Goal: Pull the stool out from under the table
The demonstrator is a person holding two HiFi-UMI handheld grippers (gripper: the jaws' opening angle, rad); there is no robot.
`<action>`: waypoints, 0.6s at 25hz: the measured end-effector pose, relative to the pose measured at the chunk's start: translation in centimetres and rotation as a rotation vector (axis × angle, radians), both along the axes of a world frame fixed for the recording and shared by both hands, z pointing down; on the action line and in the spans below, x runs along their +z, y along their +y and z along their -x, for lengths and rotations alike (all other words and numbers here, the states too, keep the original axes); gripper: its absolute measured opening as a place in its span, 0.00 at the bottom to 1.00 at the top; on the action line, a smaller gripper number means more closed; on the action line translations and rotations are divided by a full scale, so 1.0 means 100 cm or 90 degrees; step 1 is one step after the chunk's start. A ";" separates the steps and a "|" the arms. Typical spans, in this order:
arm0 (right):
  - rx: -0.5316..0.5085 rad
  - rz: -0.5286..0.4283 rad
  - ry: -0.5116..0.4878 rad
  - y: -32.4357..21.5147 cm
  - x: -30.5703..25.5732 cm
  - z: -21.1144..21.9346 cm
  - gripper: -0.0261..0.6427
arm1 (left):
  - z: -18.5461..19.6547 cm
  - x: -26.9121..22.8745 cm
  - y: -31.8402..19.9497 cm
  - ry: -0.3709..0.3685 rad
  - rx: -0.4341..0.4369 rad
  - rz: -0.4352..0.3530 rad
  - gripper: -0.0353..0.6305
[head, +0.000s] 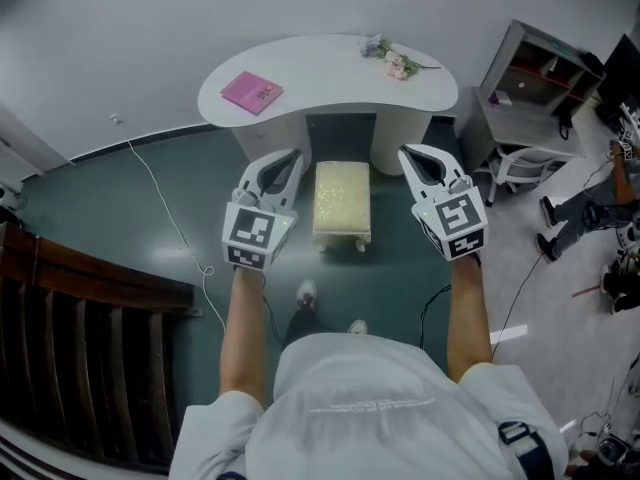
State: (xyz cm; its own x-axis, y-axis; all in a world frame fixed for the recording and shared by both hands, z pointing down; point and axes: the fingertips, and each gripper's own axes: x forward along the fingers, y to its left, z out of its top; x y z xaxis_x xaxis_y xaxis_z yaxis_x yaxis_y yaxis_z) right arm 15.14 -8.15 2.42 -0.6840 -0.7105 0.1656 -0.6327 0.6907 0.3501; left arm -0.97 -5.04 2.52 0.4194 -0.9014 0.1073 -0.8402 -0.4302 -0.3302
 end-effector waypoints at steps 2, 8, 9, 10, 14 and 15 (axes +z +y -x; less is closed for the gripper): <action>-0.011 -0.011 0.008 0.002 -0.006 0.003 0.06 | -0.005 -0.009 0.003 0.000 0.003 -0.006 0.08; -0.035 -0.042 0.003 0.004 -0.033 0.006 0.06 | -0.012 -0.031 0.007 -0.017 -0.005 -0.024 0.08; -0.036 -0.044 -0.001 0.004 -0.037 0.006 0.06 | -0.015 -0.033 0.007 -0.024 -0.001 -0.026 0.08; -0.036 -0.046 -0.004 0.004 -0.039 0.005 0.06 | -0.017 -0.034 0.007 -0.027 0.003 -0.028 0.08; -0.030 -0.047 -0.009 0.001 -0.038 0.001 0.06 | -0.023 -0.037 0.004 -0.033 0.008 -0.032 0.08; -0.030 -0.046 -0.012 0.001 -0.038 -0.001 0.06 | -0.025 -0.036 0.004 -0.036 0.010 -0.031 0.08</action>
